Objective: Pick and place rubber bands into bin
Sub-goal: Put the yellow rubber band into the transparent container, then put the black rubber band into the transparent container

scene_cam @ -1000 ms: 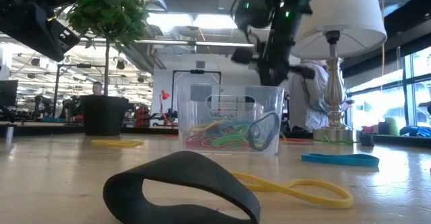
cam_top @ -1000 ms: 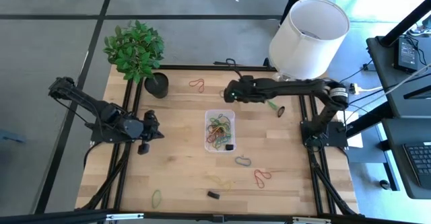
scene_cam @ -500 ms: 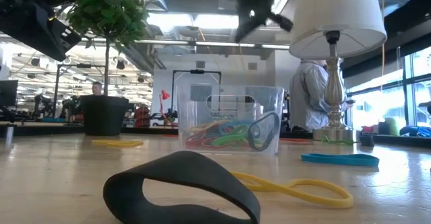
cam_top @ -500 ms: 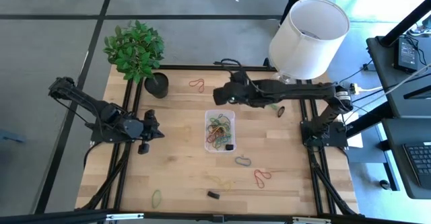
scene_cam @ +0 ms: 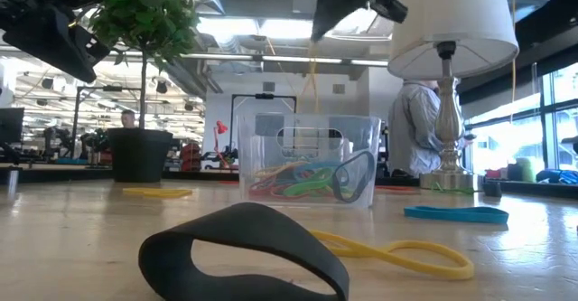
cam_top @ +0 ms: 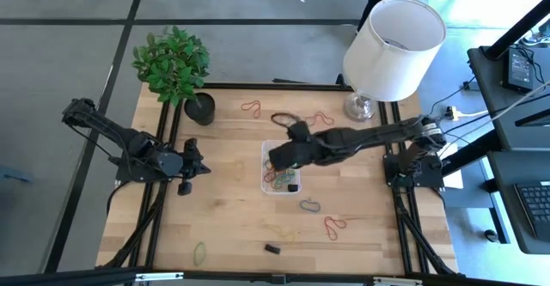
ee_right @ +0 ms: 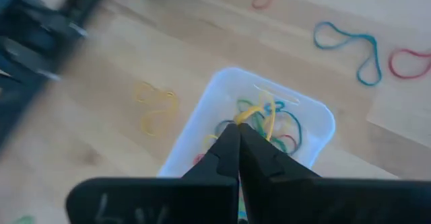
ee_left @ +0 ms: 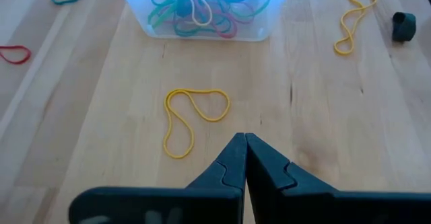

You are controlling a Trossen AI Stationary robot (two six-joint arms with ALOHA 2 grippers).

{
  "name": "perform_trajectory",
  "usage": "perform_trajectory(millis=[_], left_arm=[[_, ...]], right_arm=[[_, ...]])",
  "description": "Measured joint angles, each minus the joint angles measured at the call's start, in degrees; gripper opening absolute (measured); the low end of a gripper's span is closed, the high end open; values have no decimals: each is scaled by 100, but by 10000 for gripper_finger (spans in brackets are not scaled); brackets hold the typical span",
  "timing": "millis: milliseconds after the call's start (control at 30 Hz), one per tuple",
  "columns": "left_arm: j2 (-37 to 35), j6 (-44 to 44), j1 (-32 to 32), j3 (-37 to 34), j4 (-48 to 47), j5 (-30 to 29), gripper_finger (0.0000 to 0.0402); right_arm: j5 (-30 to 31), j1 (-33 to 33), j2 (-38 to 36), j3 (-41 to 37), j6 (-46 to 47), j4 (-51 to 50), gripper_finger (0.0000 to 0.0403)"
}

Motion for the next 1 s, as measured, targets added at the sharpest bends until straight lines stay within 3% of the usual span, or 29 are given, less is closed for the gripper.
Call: perform_trajectory(millis=[367, 500, 1000], left_arm=[[0, 0, 1, 0, 2, -89, 3], [0, 0, 2, 0, 2, -89, 3], [0, 0, 2, 2, 0, -89, 3]], right_arm=[[16, -312, 1160, 0, -129, -28, 0], [-254, -406, 1391, -2, 125, -4, 5], [-840, -434, 1405, -4, 298, -21, 106]])
